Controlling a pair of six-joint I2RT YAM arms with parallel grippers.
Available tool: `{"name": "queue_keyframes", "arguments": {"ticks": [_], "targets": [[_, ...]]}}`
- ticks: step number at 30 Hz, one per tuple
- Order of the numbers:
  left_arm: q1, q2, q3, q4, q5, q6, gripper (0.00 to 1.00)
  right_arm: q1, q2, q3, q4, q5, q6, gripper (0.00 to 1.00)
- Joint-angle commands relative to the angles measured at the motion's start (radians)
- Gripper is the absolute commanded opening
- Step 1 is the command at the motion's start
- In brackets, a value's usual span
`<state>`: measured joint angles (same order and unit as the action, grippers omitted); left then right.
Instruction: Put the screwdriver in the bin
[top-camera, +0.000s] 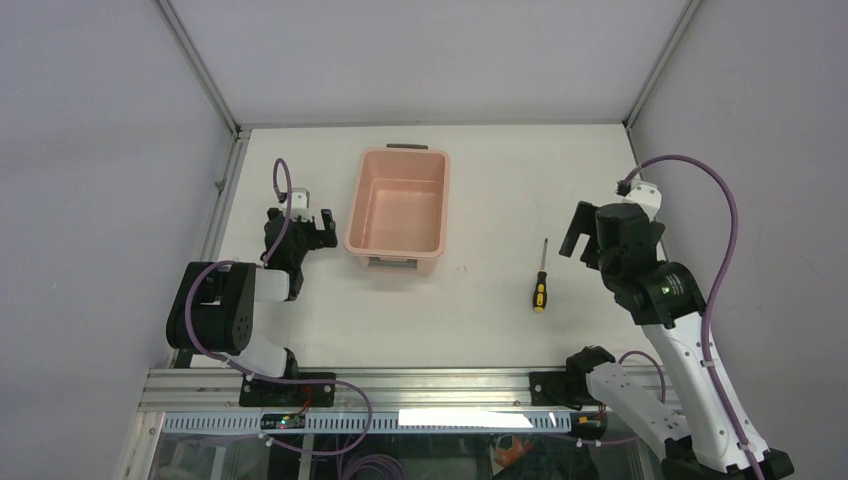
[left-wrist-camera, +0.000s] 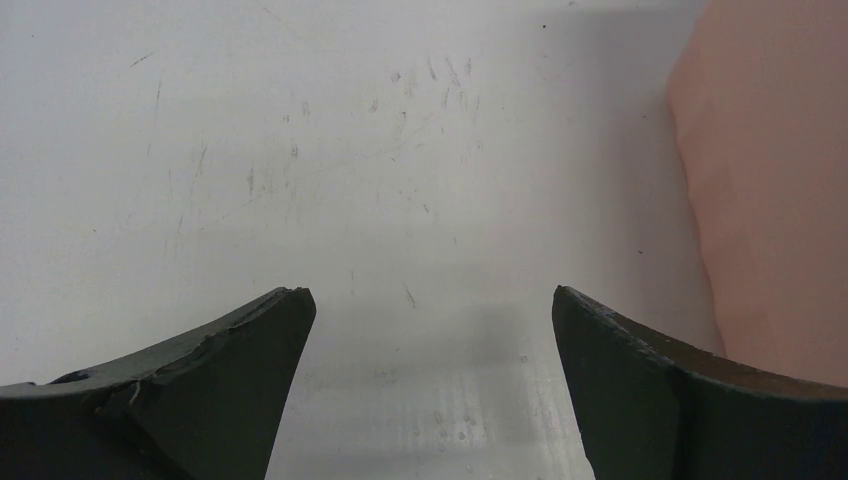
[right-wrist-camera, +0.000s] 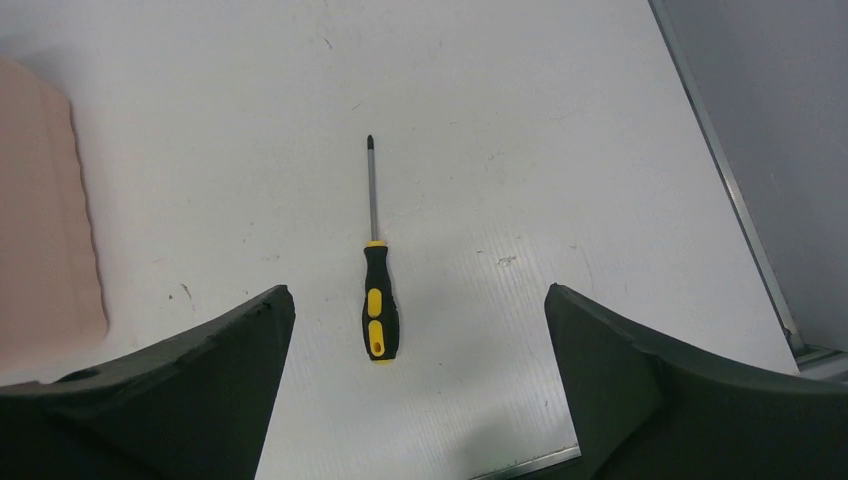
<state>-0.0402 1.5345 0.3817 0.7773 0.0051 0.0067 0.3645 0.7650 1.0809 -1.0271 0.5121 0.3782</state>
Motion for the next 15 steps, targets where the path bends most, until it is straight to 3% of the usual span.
{"name": "queue_keyframes", "arguments": {"ticks": [1, 8, 15], "targets": [[-0.008, -0.027, 0.002, 0.027, 0.004, -0.016, 0.99, 0.002, 0.043, 0.062, 0.005, -0.031, 0.017, 0.99], [-0.008, -0.027, 0.002, 0.027, 0.005, -0.016, 0.99, -0.001, 0.260, 0.081, 0.012, -0.110, 0.067, 0.99], [-0.008, -0.027, 0.002, 0.027, 0.004, -0.016, 0.99, -0.076, 0.451, -0.107, 0.145, -0.269, 0.119, 0.99]]}}
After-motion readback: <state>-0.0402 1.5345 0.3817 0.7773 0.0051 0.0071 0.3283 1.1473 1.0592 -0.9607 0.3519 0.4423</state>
